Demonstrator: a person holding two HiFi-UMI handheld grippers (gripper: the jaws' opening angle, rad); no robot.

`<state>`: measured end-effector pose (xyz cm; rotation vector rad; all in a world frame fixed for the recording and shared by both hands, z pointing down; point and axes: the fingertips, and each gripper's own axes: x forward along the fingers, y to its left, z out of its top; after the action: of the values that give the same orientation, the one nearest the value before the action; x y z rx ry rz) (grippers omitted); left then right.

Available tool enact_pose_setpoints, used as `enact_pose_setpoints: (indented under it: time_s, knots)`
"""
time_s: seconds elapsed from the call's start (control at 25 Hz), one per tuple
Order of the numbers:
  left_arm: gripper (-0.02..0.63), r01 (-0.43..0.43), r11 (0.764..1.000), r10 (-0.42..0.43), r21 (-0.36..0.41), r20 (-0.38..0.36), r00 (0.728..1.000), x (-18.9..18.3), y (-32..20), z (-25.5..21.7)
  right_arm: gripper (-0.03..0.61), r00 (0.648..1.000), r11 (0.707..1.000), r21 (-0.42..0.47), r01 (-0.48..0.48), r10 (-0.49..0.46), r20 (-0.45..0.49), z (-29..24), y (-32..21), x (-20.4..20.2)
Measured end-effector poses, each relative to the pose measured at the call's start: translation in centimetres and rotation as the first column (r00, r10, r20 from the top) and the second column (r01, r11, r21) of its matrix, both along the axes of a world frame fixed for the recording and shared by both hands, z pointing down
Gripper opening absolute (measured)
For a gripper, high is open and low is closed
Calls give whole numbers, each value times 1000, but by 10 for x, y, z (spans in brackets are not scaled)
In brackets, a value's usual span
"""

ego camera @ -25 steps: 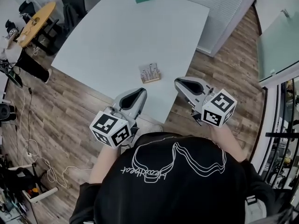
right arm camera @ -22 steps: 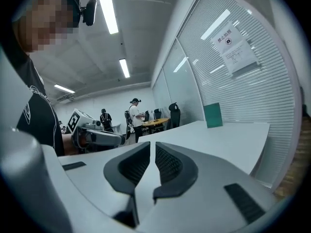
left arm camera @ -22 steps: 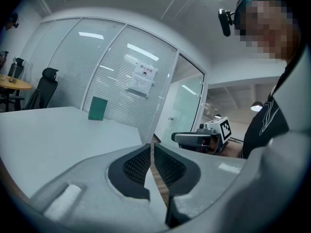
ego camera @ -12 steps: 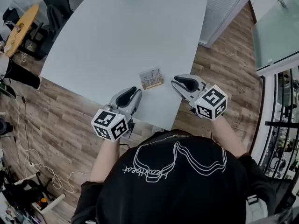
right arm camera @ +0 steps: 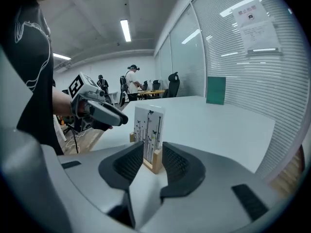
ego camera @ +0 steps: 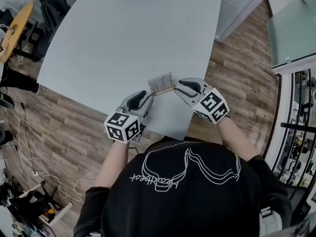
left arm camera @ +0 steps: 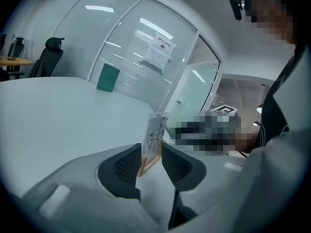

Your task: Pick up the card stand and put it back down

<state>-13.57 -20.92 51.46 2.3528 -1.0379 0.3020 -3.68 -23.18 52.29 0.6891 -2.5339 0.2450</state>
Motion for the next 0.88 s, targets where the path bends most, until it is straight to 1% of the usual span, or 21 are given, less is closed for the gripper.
enact_pose_setpoints:
  time_s: [0.12, 0.28, 0.44, 0.6, 0.88]
  knots:
    - [126, -11, 1000, 12, -17, 38, 999, 1, -6, 18, 133, 1000, 1000, -30, 4, -4, -6, 16, -7, -4]
    - [141, -35, 999, 37, -42, 68, 997, 5, -12, 35, 167, 1000, 998, -58, 8, -10, -23, 33, -17, -9]
    - [153, -51, 997, 56, -56, 87, 995, 5, -17, 45, 166, 999, 996, -81, 24, -26, -33, 41, -21, -15]
    - [155, -78, 996, 84, -54, 127, 988, 11, -22, 51, 166, 998, 996, -79, 40, -43, -47, 45, -25, -16]
    - [153, -60, 995, 72, -76, 163, 984, 9, -28, 58, 124, 996, 996, -78, 48, -54, -73, 51, -26, -22]
